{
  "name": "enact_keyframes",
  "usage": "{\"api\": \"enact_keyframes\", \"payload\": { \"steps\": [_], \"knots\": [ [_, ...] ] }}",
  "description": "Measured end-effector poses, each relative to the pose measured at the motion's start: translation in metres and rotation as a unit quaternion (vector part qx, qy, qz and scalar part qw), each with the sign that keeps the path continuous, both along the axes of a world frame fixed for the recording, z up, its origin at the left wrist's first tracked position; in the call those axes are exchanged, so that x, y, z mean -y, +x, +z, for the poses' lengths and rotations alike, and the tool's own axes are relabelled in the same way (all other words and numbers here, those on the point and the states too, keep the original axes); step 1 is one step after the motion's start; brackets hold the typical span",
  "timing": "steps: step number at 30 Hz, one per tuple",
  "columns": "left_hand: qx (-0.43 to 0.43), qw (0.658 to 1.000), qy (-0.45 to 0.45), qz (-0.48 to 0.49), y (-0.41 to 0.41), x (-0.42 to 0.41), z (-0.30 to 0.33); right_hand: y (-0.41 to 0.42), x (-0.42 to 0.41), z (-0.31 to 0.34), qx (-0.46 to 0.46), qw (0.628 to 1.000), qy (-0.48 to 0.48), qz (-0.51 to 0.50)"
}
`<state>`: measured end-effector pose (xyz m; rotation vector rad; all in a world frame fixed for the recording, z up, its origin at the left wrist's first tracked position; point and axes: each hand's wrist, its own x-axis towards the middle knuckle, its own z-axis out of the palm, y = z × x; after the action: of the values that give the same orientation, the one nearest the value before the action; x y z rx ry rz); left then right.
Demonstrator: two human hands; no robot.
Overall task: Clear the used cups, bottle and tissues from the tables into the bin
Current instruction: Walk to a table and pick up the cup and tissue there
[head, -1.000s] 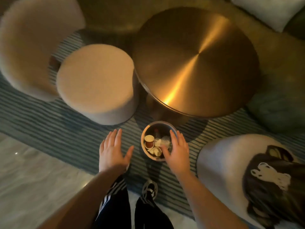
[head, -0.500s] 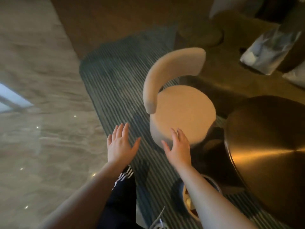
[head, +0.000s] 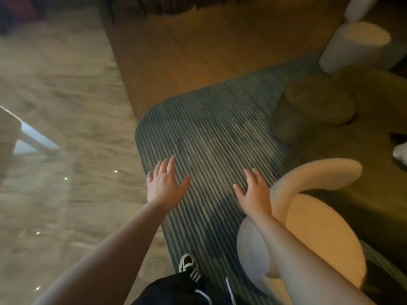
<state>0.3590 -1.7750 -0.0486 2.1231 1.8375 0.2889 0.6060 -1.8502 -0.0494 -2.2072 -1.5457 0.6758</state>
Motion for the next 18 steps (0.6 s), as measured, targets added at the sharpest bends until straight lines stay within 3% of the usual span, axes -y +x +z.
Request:
{"api": "enact_keyframes", "payload": {
  "steps": [9, 18],
  "knots": [
    [0.009, 0.999, -0.014, -0.028, 0.07, -0.232, -0.003, 0.063, -0.219, 0.011, 0.015, 0.998, 0.025, -0.051],
    [-0.028, 0.998, -0.001, -0.065, 0.212, -0.549, -0.01, 0.205, -0.513, -0.01, 0.0, 0.994, 0.05, -0.098]
  ]
}}
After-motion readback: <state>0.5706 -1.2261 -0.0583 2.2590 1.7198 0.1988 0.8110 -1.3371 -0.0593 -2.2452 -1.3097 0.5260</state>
